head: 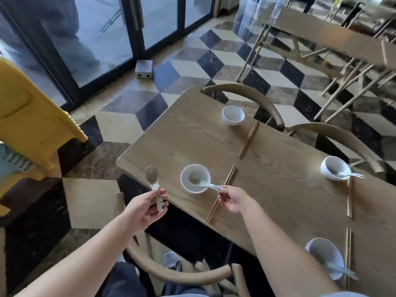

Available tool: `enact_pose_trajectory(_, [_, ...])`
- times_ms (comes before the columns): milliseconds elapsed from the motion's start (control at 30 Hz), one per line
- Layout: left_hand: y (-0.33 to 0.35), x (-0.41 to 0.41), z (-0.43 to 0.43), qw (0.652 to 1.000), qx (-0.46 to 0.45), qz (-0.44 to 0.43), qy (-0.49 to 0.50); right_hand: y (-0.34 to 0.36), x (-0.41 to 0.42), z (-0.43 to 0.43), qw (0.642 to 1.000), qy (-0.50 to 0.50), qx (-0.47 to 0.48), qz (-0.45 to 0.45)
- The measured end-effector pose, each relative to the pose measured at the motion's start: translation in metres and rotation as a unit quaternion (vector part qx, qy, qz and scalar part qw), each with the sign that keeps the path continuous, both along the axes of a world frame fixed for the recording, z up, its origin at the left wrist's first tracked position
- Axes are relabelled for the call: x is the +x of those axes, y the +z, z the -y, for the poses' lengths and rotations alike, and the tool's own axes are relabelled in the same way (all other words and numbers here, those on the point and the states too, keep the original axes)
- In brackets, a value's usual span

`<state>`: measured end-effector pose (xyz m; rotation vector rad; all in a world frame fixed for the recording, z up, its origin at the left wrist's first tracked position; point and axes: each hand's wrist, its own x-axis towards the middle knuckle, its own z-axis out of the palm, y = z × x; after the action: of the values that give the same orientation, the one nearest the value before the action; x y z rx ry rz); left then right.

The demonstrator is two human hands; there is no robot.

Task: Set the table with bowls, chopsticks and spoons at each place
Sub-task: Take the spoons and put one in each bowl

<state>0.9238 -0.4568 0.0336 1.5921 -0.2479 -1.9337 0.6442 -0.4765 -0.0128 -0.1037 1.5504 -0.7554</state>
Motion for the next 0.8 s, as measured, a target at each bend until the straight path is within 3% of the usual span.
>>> enact_pose_trajectory(167, [-0.010,0.000,0.043,0.996,0.017,-0.034,-0.078,-0.001,0.011,0.009,0.999,-0.008,0.012,-0.036])
enact_pose_trajectory(333, [-0.016,0.000,0.082,0.979,0.008,-0.019,-0.201,0.005,0.023,0.005,0.993,-0.077,0.022,-0.087])
enact_pose_trajectory(533, [-0.013,-0.005,0.123,0.948,0.004,-0.095,-0.304,0.036,0.054,-0.016,0.952,-0.187,0.057,-0.236])
enact_pose_trajectory(667, [-0.011,-0.025,0.133,0.939,0.028,-0.157,-0.304,0.074,0.100,-0.023,0.985,-0.149,-0.029,-0.085])
enact_pose_trajectory(800, [-0.007,-0.054,0.125,0.906,0.049,-0.213,-0.363,0.087,0.119,-0.026,0.975,-0.189,-0.114,-0.031])
